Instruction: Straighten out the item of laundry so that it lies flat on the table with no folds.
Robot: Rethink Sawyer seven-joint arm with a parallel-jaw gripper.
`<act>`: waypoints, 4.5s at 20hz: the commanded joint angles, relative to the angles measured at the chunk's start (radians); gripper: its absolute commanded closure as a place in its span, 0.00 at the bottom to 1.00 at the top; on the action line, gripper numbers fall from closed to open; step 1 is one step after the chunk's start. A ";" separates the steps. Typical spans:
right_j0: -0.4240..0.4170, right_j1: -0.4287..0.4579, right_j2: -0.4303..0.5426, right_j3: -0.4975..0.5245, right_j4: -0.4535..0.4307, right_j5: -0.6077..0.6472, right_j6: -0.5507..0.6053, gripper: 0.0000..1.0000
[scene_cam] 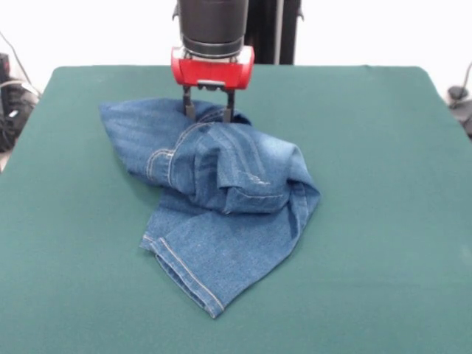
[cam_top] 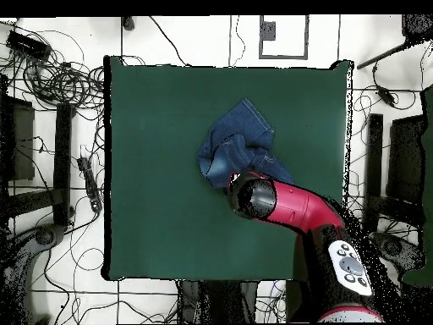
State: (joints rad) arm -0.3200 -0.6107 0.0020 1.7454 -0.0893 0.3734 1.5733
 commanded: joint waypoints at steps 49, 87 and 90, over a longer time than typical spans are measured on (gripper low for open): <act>0.053 -0.328 0.078 0.137 0.039 0.306 0.108 1.00; 0.010 -0.006 0.149 -0.002 0.047 0.013 0.107 0.00; 0.000 0.008 0.157 -0.028 0.043 0.030 0.086 0.00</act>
State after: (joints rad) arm -0.3084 -0.6520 0.0278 1.7813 -0.0758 0.3968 1.5733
